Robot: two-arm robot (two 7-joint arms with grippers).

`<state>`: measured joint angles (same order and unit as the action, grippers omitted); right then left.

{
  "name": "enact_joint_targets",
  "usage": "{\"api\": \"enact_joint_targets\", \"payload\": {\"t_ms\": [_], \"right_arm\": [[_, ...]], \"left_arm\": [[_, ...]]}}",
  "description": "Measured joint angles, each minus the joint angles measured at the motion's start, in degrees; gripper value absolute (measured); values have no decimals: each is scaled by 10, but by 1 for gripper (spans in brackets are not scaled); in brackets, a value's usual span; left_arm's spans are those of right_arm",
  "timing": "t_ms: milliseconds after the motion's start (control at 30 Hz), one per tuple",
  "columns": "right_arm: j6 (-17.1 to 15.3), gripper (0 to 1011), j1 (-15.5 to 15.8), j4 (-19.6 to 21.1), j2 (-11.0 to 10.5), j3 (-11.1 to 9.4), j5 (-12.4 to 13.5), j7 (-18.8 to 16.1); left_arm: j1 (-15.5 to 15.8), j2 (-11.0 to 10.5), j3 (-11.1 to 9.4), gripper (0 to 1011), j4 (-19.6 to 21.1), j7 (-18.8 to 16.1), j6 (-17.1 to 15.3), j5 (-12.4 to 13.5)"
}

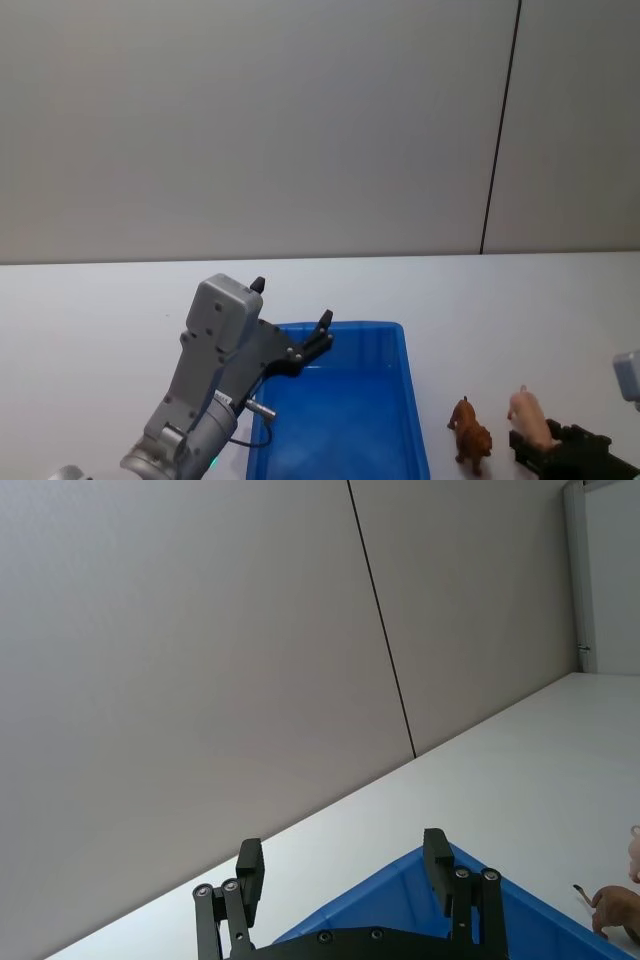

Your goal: Pick up the two dolls from the table and place them into the box.

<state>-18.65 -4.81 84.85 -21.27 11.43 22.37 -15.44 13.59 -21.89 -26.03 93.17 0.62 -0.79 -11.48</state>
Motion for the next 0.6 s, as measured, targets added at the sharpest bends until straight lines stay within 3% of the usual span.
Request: {"api": "enact_joint_targets", "payload": {"t_ms": [300, 600], "right_arm": [[7, 373, -6, -5, 4, 1, -1, 2], [35, 367, -15, 2, 5, 2, -16, 0]], "left_arm": [[0, 0, 0, 1002, 0, 0, 0, 0], [0, 0, 0, 1002, 0, 0, 0, 0]]}}
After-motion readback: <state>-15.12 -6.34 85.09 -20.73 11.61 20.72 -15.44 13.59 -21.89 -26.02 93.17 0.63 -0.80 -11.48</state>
